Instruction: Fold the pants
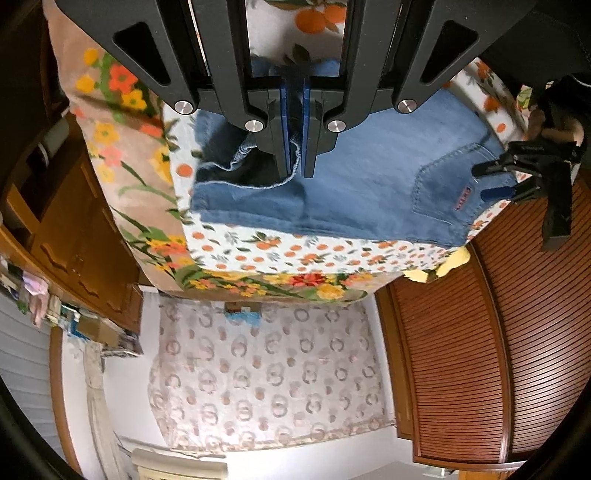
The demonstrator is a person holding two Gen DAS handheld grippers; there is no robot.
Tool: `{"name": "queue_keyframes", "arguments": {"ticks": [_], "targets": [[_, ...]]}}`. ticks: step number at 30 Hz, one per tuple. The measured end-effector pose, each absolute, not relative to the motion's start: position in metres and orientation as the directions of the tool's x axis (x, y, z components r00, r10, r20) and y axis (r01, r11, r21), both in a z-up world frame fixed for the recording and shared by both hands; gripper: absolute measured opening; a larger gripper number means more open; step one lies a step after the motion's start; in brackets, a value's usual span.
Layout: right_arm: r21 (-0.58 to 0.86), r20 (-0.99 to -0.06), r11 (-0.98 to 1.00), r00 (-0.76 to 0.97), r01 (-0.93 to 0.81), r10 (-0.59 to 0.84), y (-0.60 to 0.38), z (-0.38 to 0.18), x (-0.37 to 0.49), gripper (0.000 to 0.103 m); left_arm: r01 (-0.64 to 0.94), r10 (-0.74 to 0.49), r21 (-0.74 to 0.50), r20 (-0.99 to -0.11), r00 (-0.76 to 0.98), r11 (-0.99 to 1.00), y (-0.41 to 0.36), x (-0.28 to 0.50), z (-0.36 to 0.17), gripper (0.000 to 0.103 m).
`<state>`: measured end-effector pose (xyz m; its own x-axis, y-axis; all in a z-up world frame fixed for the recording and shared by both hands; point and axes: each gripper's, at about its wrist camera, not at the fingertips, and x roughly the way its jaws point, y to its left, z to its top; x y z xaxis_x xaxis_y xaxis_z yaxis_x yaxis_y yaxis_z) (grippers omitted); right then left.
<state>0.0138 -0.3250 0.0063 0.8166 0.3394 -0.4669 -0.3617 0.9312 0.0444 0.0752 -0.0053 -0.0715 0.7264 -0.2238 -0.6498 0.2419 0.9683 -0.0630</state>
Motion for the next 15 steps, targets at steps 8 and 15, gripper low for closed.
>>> {"name": "queue_keyframes", "arguments": {"ticks": [8,15], "targets": [[-0.001,-0.419,0.888,0.806,-0.460,0.418,-0.292,0.025,0.025,0.005,0.224,-0.211,-0.062,-0.636,0.742,0.973,0.004,0.071,-0.064,0.080],[-0.047,-0.398,0.829,0.772,-0.557,0.496,-0.245,0.040,0.046,0.005,0.189,-0.190,-0.068,-0.619,0.762,0.980,0.022,0.067,-0.057,0.080]]}}
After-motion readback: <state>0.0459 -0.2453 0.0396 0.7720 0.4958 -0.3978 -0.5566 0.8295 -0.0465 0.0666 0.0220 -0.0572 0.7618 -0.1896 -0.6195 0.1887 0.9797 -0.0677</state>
